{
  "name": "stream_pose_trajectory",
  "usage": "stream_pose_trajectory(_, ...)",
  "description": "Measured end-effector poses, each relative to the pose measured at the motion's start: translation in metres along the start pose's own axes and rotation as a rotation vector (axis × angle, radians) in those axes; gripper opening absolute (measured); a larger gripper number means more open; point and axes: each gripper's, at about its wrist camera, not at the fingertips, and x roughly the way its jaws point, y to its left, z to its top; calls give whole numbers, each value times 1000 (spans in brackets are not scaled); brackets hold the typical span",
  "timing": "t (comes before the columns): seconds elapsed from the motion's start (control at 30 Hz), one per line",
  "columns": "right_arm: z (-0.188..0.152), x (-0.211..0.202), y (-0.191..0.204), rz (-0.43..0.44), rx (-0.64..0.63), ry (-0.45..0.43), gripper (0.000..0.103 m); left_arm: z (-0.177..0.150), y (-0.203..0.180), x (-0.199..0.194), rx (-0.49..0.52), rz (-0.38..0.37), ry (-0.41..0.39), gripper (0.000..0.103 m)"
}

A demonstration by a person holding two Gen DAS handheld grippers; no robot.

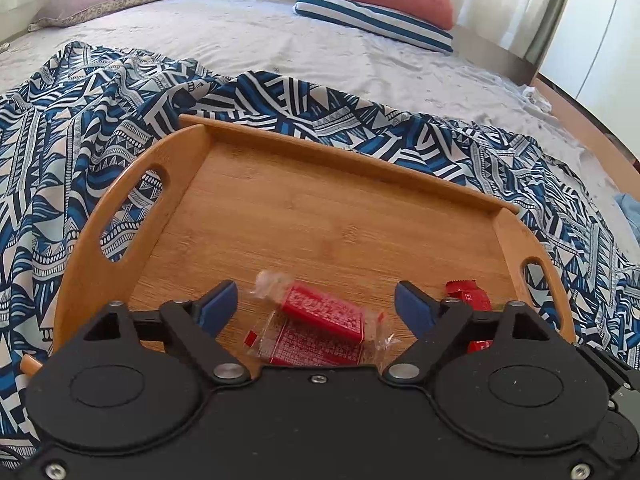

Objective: Organize snacks
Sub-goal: 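Carry both snacks onto the wooden tray and open both tools to release them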

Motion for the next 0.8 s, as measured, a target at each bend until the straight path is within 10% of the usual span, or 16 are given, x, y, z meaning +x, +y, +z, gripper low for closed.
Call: stream_pose_trajectory(0.8,1,-73,13,39,-25,-99,91,-23,21,-122,169,-107,-181,103)
